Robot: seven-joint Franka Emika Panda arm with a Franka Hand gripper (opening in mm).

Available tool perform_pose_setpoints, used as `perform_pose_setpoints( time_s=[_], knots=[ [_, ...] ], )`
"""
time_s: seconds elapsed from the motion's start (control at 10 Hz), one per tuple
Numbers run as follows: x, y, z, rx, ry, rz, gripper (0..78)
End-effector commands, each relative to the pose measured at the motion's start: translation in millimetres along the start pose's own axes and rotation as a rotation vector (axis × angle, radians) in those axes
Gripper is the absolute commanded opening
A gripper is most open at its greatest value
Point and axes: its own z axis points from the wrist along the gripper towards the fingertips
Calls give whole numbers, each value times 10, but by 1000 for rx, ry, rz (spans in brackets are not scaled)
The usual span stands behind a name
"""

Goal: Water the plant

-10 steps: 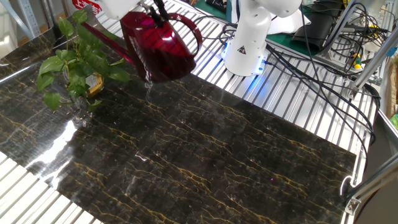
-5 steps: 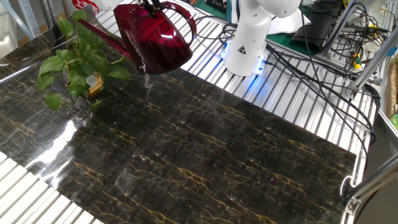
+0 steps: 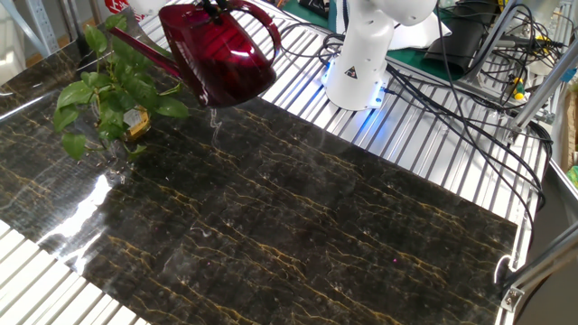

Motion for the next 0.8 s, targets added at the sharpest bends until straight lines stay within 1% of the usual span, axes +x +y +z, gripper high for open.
perform_pose_setpoints(
  time_s=[0.1,0.3,0.4,0.5,0.8],
  knots=[
    [24,62,-142,9,15,34,11],
    [27,72,-160,8,22,73,11],
    [27,73,-164,7,21,78,11],
    [28,76,-170,0,24,92,11],
    [29,87,-158,-4,33,100,11]
  ],
)
